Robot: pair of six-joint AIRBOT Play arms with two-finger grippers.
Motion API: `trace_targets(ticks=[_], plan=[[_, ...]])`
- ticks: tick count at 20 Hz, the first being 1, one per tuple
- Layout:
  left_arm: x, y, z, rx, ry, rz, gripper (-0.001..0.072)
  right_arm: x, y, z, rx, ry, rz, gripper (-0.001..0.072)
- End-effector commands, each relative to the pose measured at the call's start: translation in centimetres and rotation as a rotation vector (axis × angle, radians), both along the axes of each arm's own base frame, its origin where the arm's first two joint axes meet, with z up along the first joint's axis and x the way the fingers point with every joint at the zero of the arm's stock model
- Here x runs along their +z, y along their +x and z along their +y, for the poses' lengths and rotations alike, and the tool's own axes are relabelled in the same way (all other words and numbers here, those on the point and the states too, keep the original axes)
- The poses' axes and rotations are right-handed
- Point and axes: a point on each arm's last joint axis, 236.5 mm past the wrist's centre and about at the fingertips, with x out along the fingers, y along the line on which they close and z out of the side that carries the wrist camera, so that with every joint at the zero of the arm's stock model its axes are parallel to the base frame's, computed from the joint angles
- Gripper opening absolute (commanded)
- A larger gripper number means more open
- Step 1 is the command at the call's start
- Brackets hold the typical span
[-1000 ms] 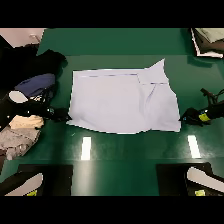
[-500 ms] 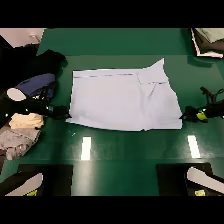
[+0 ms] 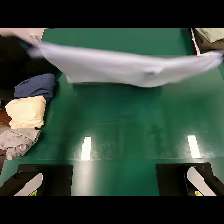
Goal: Fold the shirts.
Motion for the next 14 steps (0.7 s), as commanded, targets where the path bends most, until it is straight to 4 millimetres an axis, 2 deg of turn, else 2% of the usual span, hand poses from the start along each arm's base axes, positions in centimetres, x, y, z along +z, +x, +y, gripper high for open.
trace_targets(ticks=[1, 3, 4, 6, 8, 9, 11, 12, 14], plan=[[15.4, -7.8, -0.4, 0.0, 0.001, -0.391, 0.0021, 15.8, -5.8, 2.5, -0.04, -0.16, -0.387, 0.0021], [20.8, -12.5, -0.8, -0.004, -0.026, -0.547, 0.0021, 21.3, -9.7, 2.7, -0.116, -0.253, -0.521, 0.0021], [22.7, -14.9, -1.0, -0.008, -0.038, -0.616, 0.0021, 23.1, -11.3, 2.6, -0.154, -0.284, -0.565, 0.0021], [25.0, -18.4, -1.1, -0.008, -0.064, -0.716, 0.0021, 26.0, -14.4, 2.6, -0.223, -0.336, -0.631, 0.0021], [25.4, -19.8, -1.1, -0.003, -0.061, -0.743, 0.002, 27.5, -16.2, 2.2, -0.278, -0.359, -0.669, 0.002], [24.9, -19.4, -0.9, 0.005, -0.049, -0.724, 0.002, 27.6, -16.6, 2.0, -0.296, -0.368, -0.667, 0.002], [21.5, -15.2, 0.3, 0.058, -0.028, -0.591, 0.002, 26.1, -15.5, 1.3, -0.297, -0.358, -0.61, 0.0019], [18.5, -12.4, 0.7, 0.071, -0.025, -0.485, 0.0021, 24.4, -14.1, 0.6, -0.292, -0.338, -0.55, 0.0019], [9.4, -6.2, 0.9, 0.07, -0.02, -0.202, 0.0021, 18.2, -9.7, -1.2, -0.257, -0.282, -0.336, 0.0019]])
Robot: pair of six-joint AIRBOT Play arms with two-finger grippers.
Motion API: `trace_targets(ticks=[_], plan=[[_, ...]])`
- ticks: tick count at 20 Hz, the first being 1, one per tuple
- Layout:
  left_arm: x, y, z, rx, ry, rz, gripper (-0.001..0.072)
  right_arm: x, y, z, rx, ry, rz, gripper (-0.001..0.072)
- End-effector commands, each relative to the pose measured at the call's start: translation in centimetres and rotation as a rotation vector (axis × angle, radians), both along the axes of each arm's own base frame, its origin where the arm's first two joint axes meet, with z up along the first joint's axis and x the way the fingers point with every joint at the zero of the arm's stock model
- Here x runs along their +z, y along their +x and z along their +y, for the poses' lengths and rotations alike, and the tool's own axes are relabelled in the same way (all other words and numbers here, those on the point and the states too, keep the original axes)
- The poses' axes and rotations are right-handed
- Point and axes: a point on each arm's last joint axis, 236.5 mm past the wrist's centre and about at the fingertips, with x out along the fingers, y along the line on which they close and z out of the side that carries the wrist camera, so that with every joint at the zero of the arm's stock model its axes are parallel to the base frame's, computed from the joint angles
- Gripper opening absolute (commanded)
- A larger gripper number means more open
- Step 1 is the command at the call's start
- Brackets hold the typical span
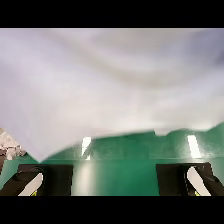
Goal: Fold the shirts.
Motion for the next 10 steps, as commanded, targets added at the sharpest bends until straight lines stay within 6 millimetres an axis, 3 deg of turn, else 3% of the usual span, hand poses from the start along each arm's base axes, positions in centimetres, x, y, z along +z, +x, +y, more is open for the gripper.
trace_targets(ticks=[1, 3, 6, 8, 10], plan=[[-13.5, 7.7, 0.7, 0.015, 0.006, 0.407, 0.0021, -9.2, 5.1, -2.7, 0.003, 0.114, 0.321, 0.0018], [-23.1, 11.5, 0.9, 0.009, 0.003, 0.664, 0.0021, -17.8, 8.8, -3.9, 0.046, 0.213, 0.619, 0.0018], [-34.9, 15.3, 0.8, 0.002, -0.03, 0.956, 0.0021, -30.7, 13.1, -3.8, 0.099, 0.317, 1.019, 0.0018], [-40.8, 16.9, 0.7, -0.005, -0.041, 1.102, 0.0022, -38.2, 14.6, -3.1, 0.11, 0.342, 1.235, 0.0019], [-44.8, 19.3, 0.7, 0.01, -0.077, 1.161, 0.0022, -44.4, 16.7, -2.4, 0.109, 0.334, 1.352, 0.0019]])
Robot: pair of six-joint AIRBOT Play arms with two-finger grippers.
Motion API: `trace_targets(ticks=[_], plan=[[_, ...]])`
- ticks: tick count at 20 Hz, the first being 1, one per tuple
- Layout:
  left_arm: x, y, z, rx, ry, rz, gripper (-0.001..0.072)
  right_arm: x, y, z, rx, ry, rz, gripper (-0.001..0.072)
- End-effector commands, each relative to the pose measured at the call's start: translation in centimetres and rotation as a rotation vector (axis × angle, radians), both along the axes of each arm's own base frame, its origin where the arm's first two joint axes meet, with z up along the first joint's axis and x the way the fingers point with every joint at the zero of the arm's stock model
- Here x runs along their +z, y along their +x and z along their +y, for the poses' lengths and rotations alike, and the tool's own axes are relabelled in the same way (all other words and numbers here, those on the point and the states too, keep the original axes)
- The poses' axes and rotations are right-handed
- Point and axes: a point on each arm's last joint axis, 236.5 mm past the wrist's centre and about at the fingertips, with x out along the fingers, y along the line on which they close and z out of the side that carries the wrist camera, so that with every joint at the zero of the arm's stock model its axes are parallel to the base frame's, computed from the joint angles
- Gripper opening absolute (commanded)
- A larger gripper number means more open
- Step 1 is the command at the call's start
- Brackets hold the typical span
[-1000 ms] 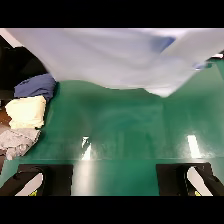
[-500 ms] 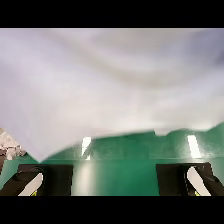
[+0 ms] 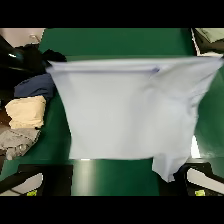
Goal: Fold the shirts.
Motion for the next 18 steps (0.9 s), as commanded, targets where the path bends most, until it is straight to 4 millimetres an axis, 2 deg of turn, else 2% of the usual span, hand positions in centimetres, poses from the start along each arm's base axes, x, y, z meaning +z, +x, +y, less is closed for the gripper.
trace_targets(ticks=[1, 3, 5, 8, 10, 12, 14, 18], plan=[[-8.6, 3.3, -0.1, 0.034, -0.042, 0.137, 0.0022, -11.5, 2.7, 1.5, 0.041, 0.002, 0.242, 0.0019], [-9.9, 6.6, -0.2, 0.041, -0.058, 0.05, 0.0022, -13.9, 6.8, 2.1, 0.029, 0.004, 0.167, 0.0019], [-9.4, 9.6, -0.3, 0.07, -0.09, -0.066, 0.0022, -14.6, 10.5, 2.5, 0.022, -0.016, 0.073, 0.0019], [-7.7, 13.4, 1.8, 0.184, -0.076, -0.223, 0.0021, -13.1, 15.1, 2.4, -0.002, -0.043, -0.089, 0.0019], [-6.8, 14.6, 2.9, 0.221, -0.051, -0.295, 0.0022, -11.6, 17.1, 2.1, -0.02, -0.068, -0.191, 0.0019], [-6.9, 14.6, 2.9, 0.19, -0.02, -0.308, 0.0022, -11.8, 17.1, 1.2, -0.02, -0.112, -0.193, 0.0018], [-8.3, 13.5, 2.8, 0.125, 0.037, -0.266, 0.0022, -12.8, 15.9, 0.7, 0.003, -0.162, -0.128, 0.0019], [-13.0, 8.8, 2.2, -0.047, 0.134, -0.058, 0.0021, -16.0, 10.9, 0.6, 0.072, -0.242, 0.096, 0.0018]])
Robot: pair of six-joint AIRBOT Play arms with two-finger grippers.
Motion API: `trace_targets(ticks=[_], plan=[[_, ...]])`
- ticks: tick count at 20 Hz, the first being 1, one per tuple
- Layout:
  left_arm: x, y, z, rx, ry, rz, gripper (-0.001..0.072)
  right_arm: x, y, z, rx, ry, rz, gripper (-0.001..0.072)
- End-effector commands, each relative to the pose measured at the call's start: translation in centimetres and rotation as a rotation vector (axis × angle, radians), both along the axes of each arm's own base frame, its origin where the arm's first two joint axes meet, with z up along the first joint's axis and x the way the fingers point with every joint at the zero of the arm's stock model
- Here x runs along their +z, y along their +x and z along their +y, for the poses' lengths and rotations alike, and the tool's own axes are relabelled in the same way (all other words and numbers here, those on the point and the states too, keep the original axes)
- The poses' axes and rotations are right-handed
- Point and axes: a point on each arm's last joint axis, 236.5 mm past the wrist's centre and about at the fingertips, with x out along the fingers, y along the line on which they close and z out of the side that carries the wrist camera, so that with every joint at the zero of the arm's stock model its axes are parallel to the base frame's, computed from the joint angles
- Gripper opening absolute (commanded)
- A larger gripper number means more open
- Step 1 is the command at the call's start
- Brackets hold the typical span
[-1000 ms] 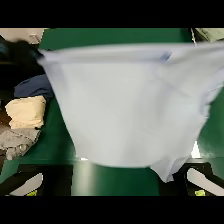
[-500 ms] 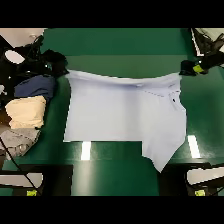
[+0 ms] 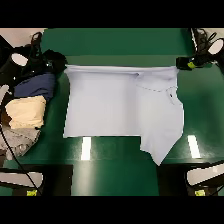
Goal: Fold the shirts.
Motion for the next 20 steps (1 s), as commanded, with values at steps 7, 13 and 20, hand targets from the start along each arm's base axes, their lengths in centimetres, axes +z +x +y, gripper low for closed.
trace_targets(ticks=[7, 13, 20], plan=[[-9.4, -7.3, -0.4, -0.205, 0.09, 0.394, 0.0022, -6.4, -9.3, -0.1, 0.029, -0.068, 0.258, 0.0021], [-10.3, -10.3, -0.4, -0.192, 0.067, 0.548, 0.0593, -7.2, -12.5, 0.6, 0.027, -0.047, 0.331, 0.0279], [-7.2, -16.4, 2.4, -0.173, 0.114, 0.673, 0.0608, -1.4, -18.9, 3.1, 0.051, 0.276, 0.422, 0.0334]])
